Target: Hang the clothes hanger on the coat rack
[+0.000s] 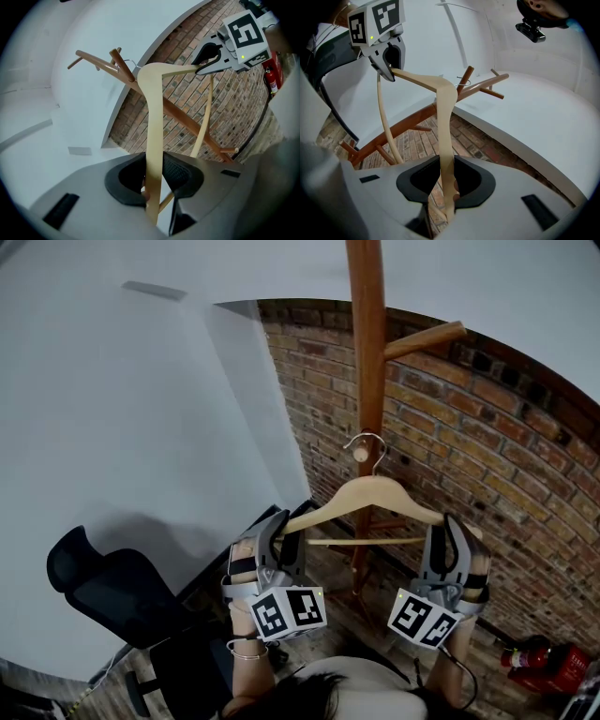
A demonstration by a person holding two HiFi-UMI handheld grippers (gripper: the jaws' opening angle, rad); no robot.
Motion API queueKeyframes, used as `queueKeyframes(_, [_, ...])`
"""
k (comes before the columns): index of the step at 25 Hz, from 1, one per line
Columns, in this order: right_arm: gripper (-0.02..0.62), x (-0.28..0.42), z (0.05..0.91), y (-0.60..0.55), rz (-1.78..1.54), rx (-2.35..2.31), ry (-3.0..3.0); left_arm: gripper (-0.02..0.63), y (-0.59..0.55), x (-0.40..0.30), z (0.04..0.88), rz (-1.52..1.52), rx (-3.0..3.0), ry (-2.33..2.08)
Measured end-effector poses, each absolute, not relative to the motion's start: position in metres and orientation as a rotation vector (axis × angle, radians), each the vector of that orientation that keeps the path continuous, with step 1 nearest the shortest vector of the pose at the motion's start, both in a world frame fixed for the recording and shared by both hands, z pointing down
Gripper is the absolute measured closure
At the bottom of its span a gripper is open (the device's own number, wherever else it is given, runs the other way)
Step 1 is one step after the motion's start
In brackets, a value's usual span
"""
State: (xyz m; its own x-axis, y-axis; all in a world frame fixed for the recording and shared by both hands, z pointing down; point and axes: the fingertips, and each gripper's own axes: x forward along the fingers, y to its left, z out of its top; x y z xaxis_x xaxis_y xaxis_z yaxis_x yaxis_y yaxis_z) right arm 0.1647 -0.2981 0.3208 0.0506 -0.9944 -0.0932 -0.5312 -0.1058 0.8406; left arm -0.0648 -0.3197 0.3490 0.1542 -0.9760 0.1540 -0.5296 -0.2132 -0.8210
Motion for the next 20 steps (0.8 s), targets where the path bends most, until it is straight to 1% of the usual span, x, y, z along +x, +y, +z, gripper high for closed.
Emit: queueKeyframes(20, [0.489, 0.166, 0.342, -0.322, -0.919, 1.665, -1.559, 0.500, -0.339, -0.064, 0.371, -0.996, -1.850, 1.443])
